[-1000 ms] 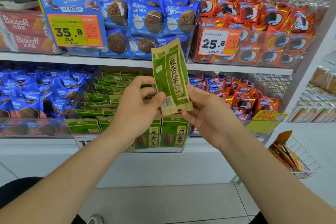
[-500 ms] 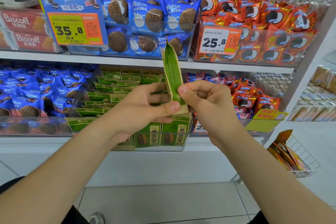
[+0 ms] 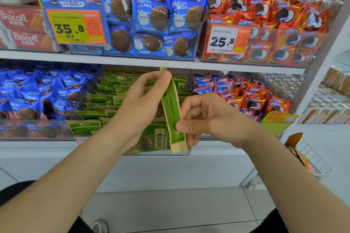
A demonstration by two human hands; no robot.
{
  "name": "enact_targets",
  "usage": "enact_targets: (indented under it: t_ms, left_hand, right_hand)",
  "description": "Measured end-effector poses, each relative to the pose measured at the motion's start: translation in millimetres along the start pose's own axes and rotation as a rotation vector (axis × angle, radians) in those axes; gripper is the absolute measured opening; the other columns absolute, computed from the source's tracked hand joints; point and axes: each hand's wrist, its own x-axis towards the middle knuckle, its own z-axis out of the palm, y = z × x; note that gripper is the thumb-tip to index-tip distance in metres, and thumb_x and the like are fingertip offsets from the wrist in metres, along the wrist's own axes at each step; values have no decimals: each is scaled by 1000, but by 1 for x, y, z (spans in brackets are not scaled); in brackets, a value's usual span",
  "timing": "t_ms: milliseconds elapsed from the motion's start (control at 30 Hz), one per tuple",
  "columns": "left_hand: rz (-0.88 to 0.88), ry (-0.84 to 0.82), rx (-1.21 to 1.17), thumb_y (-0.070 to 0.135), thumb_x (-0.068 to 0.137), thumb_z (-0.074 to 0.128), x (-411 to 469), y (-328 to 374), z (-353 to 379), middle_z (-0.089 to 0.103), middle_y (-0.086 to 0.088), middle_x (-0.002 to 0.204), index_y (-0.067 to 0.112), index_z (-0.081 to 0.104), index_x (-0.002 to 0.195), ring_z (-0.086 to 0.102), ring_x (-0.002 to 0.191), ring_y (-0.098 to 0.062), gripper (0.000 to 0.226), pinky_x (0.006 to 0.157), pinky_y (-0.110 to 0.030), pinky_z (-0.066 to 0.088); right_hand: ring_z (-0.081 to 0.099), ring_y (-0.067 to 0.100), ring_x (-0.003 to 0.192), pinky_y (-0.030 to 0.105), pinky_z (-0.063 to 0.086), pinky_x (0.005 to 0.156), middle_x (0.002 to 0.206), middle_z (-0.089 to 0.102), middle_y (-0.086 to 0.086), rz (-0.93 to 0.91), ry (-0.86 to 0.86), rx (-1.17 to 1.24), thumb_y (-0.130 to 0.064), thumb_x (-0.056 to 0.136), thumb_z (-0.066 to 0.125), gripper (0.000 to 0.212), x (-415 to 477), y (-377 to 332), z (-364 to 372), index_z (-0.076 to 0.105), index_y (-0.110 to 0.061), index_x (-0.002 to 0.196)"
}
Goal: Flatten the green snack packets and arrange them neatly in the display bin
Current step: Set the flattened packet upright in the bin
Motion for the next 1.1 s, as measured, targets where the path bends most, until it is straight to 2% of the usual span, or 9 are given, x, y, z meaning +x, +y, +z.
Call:
enact_targets:
  t_ms: [200,333,533,700,767,833,933,1000,1100]
  left_hand:
    - [149,-40,142,46,100,65,-8,-9,14,75,-5,103,20,62,114,74,86,-17,30,80,-40,65]
    - [195,-82,244,34,109,57,-7,-6,11,67,5,86,16,65,96,64,79,-3,23,69,-19,52]
    - [199,-138,230,33,111,53,-7,-5,11,71,-16,94,15,64,105,67,79,-17,22,71,-39,57]
    - [208,-135,218,33,111,51,-7,-5,10,72,-21,97,17,65,108,70,89,-40,22,79,-59,62]
    - [195,-149,200,31,111,52,-7,-3,8,73,-21,100,17,66,108,72,93,-40,21,84,-64,61]
    - [151,-214,168,27,111,54,-6,0,4,76,-20,98,15,67,105,76,92,-38,18,84,-58,64]
    - [119,-285,199,24,108,59,-6,1,2,78,-17,87,12,69,100,77,78,-29,17,69,-41,64]
    - [107,-297,223,31,109,55,-8,0,4,79,-12,89,14,70,99,77,80,-24,25,70,-38,61]
    - [2,-396,287,51,110,42,-11,6,5,82,3,102,32,73,108,79,95,-13,37,82,-34,63]
  right_hand:
    - [75,22,66,39,62,58,76,77,9,-219,523,-118,-18,97,76,12,12,8,8,71,-8,94]
    - [77,27,80,53,66,75,81,78,4,-211,546,-155,-16,104,67,17,16,14,15,78,-12,91]
    - [74,42,94,53,64,89,96,74,30,-76,496,180,-11,107,58,26,18,8,23,74,8,98]
    - [69,47,87,61,61,86,96,72,31,-136,507,76,-15,106,63,21,18,8,23,76,1,101]
    - [66,42,86,51,62,82,93,71,22,-226,504,-27,-22,102,71,19,18,8,20,74,-16,120]
    - [57,19,90,27,51,79,93,61,3,-284,490,-232,-41,96,73,44,18,10,14,64,-35,138]
    - [53,14,112,26,48,90,101,57,-14,-248,514,-395,-61,81,73,39,18,12,7,77,-33,107]
    - [64,20,98,36,55,81,94,64,-5,-265,558,-302,-56,75,82,36,17,13,2,74,-21,81]
    - [70,26,67,42,59,59,74,72,6,-298,622,-228,-35,81,88,33,16,15,-7,67,-10,74]
